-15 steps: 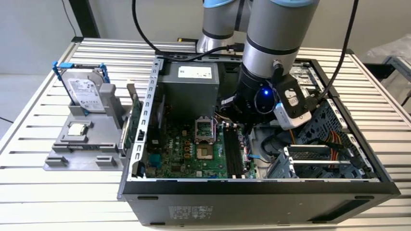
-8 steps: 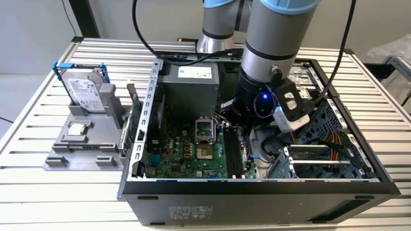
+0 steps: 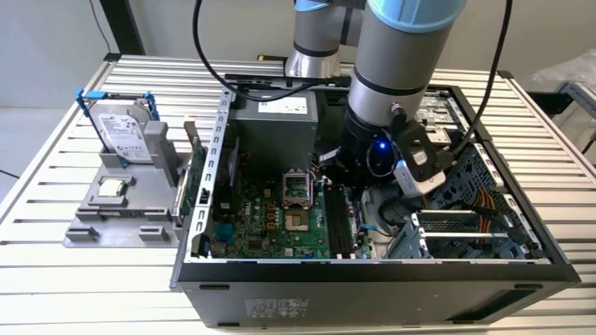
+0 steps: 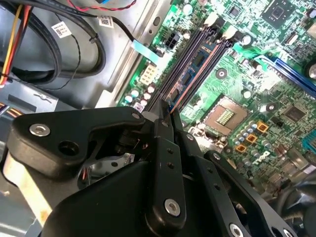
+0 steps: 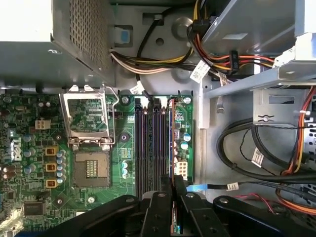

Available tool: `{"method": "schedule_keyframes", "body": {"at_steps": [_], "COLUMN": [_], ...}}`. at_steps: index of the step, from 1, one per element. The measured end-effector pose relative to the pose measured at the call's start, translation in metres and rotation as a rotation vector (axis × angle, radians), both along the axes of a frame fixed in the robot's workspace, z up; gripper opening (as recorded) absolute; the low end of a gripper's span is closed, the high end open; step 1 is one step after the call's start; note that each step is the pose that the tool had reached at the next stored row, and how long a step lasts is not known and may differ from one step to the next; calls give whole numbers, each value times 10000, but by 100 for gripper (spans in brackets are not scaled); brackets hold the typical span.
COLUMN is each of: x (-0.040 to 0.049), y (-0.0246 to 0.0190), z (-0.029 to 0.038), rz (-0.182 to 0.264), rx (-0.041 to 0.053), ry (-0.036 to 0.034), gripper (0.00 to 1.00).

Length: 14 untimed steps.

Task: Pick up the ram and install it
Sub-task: 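Insert the ram into the slot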

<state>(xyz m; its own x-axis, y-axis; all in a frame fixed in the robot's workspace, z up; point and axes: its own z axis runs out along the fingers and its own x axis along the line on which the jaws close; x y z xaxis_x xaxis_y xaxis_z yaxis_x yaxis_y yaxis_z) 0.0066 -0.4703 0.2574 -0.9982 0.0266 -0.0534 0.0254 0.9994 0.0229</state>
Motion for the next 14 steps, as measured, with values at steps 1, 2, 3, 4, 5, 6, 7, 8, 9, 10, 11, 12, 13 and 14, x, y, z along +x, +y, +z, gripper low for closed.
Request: {"method": "schedule_keyframes", "body": {"at_steps": [1,2,3,4,5,6,7,8,9,10,11,12,13,14], "x": [0,0,0,0,0,0,0,0,0,0,0,0,0,0], "y": [-2,-5,-10,-16,-22,-27,-31,-36,-39,-40,-40,-40,-40,-40], "z": [-4,-10,-16,-20,-24,-30,-36,-42,-48,-56,-66,-80,-97,-110], "rz": [9,22,38,53,67,81,96,111,126,137,140,141,141,141], "rx": [-2,-1,1,0,0,2,2,1,1,1,1,0,0,0], "ry": [0,1,0,0,0,0,0,0,0,0,0,0,1,0], "gripper": [0,0,0,0,0,0,0,0,0,0,0,0,0,0]}}
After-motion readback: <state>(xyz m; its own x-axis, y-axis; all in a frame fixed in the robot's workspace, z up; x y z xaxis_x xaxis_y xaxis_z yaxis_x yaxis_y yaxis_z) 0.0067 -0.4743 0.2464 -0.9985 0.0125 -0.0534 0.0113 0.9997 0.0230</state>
